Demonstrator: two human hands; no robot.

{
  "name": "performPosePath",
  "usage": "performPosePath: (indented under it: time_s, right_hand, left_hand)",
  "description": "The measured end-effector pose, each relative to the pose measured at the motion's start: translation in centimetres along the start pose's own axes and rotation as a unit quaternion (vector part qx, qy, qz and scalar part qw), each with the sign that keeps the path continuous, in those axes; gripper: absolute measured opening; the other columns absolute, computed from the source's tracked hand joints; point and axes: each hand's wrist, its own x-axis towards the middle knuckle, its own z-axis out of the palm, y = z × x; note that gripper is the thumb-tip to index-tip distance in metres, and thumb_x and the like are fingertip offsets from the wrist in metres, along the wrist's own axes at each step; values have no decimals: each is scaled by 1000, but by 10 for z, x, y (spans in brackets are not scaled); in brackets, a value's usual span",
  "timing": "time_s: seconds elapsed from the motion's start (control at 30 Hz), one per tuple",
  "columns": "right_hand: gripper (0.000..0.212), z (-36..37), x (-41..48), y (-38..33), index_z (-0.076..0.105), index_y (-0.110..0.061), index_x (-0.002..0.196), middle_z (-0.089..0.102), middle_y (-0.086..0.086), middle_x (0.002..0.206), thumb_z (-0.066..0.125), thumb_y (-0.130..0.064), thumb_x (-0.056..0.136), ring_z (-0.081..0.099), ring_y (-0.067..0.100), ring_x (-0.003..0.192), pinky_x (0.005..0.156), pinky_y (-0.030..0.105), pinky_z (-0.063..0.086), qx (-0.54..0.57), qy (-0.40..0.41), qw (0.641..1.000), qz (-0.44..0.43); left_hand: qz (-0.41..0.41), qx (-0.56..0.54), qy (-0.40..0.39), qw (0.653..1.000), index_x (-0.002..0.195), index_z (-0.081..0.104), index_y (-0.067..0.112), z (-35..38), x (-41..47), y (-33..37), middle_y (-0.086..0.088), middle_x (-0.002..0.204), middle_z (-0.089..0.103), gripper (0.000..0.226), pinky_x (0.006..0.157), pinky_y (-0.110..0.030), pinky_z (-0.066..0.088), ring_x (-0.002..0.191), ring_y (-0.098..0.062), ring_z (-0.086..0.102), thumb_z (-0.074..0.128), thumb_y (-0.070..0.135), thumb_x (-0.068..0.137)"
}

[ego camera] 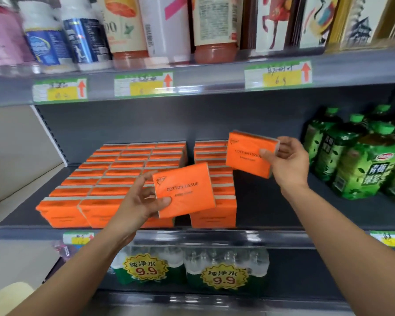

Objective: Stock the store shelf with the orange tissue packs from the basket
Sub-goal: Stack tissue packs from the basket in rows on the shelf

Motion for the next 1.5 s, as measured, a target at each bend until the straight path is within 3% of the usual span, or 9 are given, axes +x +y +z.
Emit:
performPosePath:
  time_s: [0.2,0.3,0.43,0.6,0.7,1.0,1.13,1.37,1.5]
  right_hand:
    - [40,-7,41,44,58,-18,113,60,-6,98,78,-13,78,60,17,100,92,42,52,-60,-9,997,48]
    - [44,-6,54,66,58,-14,120,59,-3,107,76,-11,80,57,14,102,93,36,50,-77,-11,995,67]
    - [39,3,68,90,58,-13,120,60,-2,107,72,-8,84,56,11,100,91,32,49,-70,-13,993,91]
    - [36,20,82,113,59,-18,120,63,-1,113,66,-5,88,58,11,104,90,29,49,-57,-29,991,119]
    - [40,26,86,120,58,-15,125,63,2,121,64,-1,88,58,13,110,98,31,48,-46,-30,990,128]
    - [46,37,85,126,56,-18,133,58,1,133,65,-7,89,51,16,125,108,37,41,-71,-33,989,122]
    - [46,42,83,125,56,-24,132,59,3,128,64,-10,89,53,19,121,105,40,44,-83,-37,988,124]
    - [43,45,82,125,56,-25,132,62,3,121,63,-12,91,56,18,114,93,30,46,-109,-28,987,112]
    - [44,43,80,123,55,-22,133,62,3,123,62,-11,91,55,18,115,90,27,44,-120,-33,987,105]
  left_hand:
    - [22,11,1,1000,128,49,26,16,35,1,-18,112,66,79,69,-36,56,95,-28,69,85,15,58]
    - [29,14,-15,999,126,51,27,21,49,1,-16,110,68,78,71,-36,57,96,-29,68,83,23,55]
    - [33,22,-22,999,124,51,26,25,66,0,-16,111,67,67,71,-36,57,94,-28,69,79,14,64]
    - [30,23,-14,999,127,50,24,24,78,-1,-11,110,68,87,71,-34,57,95,-27,68,88,30,49]
    - [26,22,-21,999,126,50,24,24,81,0,-11,109,68,96,71,-34,58,94,-27,68,93,42,42]
    - [22,16,-23,999,125,51,25,24,81,1,-9,107,69,96,69,-32,57,93,-26,68,94,44,40]
    - [21,13,-24,999,125,52,26,23,80,1,-9,110,69,96,70,-32,58,96,-27,68,93,43,41]
    - [26,23,-24,999,130,49,24,22,80,3,-12,114,67,100,72,-32,58,99,-28,68,92,43,42]
    - [38,28,-28,998,123,52,27,27,80,5,-11,107,68,87,72,-32,58,95,-25,68,92,42,46]
